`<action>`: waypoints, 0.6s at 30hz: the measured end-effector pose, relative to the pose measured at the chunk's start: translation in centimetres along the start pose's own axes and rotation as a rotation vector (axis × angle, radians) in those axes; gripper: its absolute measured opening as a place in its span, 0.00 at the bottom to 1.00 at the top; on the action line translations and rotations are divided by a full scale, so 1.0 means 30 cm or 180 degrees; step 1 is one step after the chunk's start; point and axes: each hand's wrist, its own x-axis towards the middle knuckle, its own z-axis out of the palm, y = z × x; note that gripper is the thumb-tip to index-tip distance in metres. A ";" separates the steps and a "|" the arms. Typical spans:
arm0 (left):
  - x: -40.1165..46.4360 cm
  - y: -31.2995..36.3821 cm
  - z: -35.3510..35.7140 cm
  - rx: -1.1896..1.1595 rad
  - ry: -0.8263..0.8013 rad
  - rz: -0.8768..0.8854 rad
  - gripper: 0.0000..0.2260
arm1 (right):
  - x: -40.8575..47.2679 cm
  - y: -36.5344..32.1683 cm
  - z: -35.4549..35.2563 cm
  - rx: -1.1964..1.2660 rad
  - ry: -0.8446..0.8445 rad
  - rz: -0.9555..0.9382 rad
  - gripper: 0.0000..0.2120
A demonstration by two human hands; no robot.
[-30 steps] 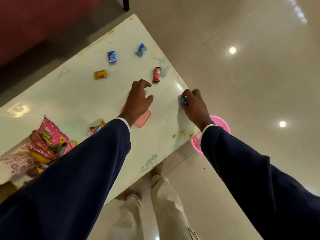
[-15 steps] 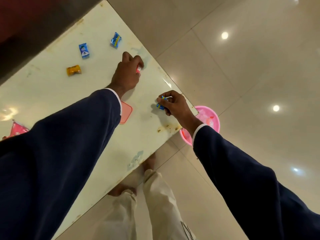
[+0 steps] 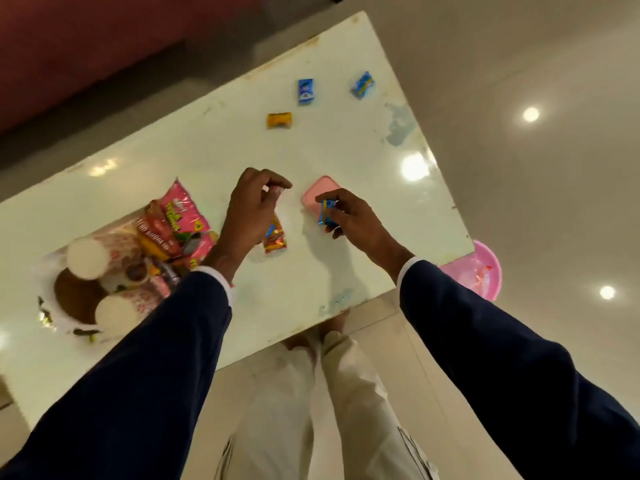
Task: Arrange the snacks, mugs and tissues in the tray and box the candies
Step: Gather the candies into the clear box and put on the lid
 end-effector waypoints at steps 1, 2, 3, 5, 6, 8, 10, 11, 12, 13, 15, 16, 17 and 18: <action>-0.035 -0.035 -0.032 0.0004 0.0094 -0.0107 0.12 | 0.002 -0.016 0.047 -0.0179 -0.0096 -0.0085 0.12; -0.068 -0.067 -0.054 0.0011 0.0144 -0.0210 0.13 | 0.003 -0.030 0.092 -0.0341 -0.0143 -0.0161 0.12; -0.098 -0.094 -0.064 0.0025 0.0158 -0.0316 0.14 | 0.004 -0.043 0.134 -0.0485 -0.0150 -0.0206 0.12; -0.151 -0.129 -0.054 0.0048 0.0065 -0.0463 0.13 | 0.002 -0.055 0.203 -0.0770 -0.0127 -0.0173 0.11; -0.173 -0.138 -0.046 0.0002 -0.0014 -0.0493 0.13 | -0.003 -0.061 0.237 -0.0910 -0.0135 -0.0121 0.10; -0.213 -0.143 -0.022 -0.0172 -0.0118 -0.0558 0.14 | -0.025 -0.060 0.290 -0.1140 -0.0149 -0.0021 0.12; -0.241 -0.143 -0.011 -0.0345 -0.0041 -0.0604 0.16 | -0.049 -0.056 0.316 -0.1328 -0.0044 0.0007 0.14; -0.253 -0.143 -0.015 -0.0401 0.0056 -0.0615 0.15 | -0.061 -0.057 0.318 -0.1387 0.0041 0.0025 0.13; -0.260 -0.142 -0.023 -0.0442 0.0144 -0.0610 0.15 | -0.071 -0.063 0.311 -0.1410 0.0143 0.0057 0.12; -0.265 -0.139 -0.032 -0.0480 0.0198 -0.0605 0.15 | -0.080 -0.069 0.298 -0.1417 0.0232 0.0094 0.10; -0.272 -0.130 -0.052 -0.0483 0.0173 -0.0569 0.15 | -0.089 -0.079 0.263 -0.1476 0.0325 0.0150 0.05; -0.277 -0.126 -0.063 -0.0460 0.0122 -0.0521 0.14 | -0.093 -0.087 0.243 -0.1553 0.0329 0.0144 0.05; -0.278 -0.122 -0.072 -0.0434 0.0055 -0.0459 0.13 | -0.090 -0.099 0.221 -0.1644 0.0322 0.0127 0.05; -0.277 -0.118 -0.081 -0.0400 -0.0017 -0.0396 0.12 | -0.084 -0.114 0.197 -0.1748 0.0320 0.0107 0.06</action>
